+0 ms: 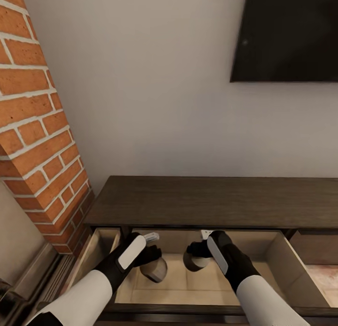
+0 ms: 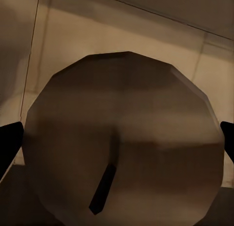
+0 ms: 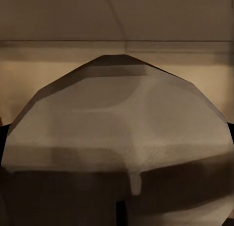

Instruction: Place each of the two pumpkins and all three candles from the living room inside a cabinet in the living room (use any cabinet), then make sure every cabinet is closed, and position the cauldron so it is next to a table in the living room.

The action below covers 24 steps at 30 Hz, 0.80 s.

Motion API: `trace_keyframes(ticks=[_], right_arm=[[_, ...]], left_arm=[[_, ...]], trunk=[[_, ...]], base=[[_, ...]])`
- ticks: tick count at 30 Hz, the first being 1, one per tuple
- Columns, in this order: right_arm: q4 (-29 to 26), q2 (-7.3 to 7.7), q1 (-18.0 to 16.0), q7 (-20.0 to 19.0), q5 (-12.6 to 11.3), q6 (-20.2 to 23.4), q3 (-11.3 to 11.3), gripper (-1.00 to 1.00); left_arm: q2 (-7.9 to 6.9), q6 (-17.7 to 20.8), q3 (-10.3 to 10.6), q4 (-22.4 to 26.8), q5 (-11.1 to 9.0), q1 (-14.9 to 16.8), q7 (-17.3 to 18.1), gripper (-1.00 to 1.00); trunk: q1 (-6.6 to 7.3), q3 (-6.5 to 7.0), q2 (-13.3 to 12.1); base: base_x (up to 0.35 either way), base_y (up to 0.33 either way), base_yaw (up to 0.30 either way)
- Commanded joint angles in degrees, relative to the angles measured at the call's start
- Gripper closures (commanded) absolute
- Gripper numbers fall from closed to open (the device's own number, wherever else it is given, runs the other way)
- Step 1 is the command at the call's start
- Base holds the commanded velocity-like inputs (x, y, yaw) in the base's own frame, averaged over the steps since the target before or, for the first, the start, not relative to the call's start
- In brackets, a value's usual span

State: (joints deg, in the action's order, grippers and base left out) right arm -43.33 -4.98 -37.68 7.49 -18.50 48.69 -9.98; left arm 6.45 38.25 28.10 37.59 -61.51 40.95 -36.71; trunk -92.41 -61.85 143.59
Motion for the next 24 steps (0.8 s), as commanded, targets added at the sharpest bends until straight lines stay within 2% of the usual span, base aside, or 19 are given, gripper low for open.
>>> trace_keyframes(ticks=[1,4,9,17,24], right_arm=[[-0.40,0.07,-0.06,0.54,-0.63,0.50,0.18,1.00],[-1.37,0.11,-0.09,0.58,-0.55,1.48,0.86,1.00],[-1.87,0.14,-0.11,0.65,-0.49,2.57,1.13,1.00],[-1.94,0.15,-0.11,0.77,-0.48,2.80,1.18,1.00],[-1.56,0.15,-0.15,0.93,-0.41,2.81,1.27,1.00]], left_arm=[[-0.16,0.30,-0.13,0.41,-0.81,-0.12,-0.91,1.00],[-0.46,1.42,-1.07,1.35,-1.40,-0.57,-1.92,1.00],[-0.60,3.65,-1.43,3.43,-1.67,-0.67,-3.15,1.00],[-0.58,3.92,-1.62,3.53,-1.76,-0.69,-3.11,1.00],[-0.56,4.01,-1.58,3.54,-1.77,-0.59,-2.96,1.00]], trunk=[[0.01,-0.06,0.02],[0.01,-0.06,0.02],[0.01,-0.06,0.02],[0.01,-0.06,0.02],[-0.17,-1.61,0.12]], base=[[0.000,0.000,0.000],[0.000,0.000,0.000],[0.000,0.000,0.000],[0.000,0.000,0.000],[0.000,0.000,0.000]])
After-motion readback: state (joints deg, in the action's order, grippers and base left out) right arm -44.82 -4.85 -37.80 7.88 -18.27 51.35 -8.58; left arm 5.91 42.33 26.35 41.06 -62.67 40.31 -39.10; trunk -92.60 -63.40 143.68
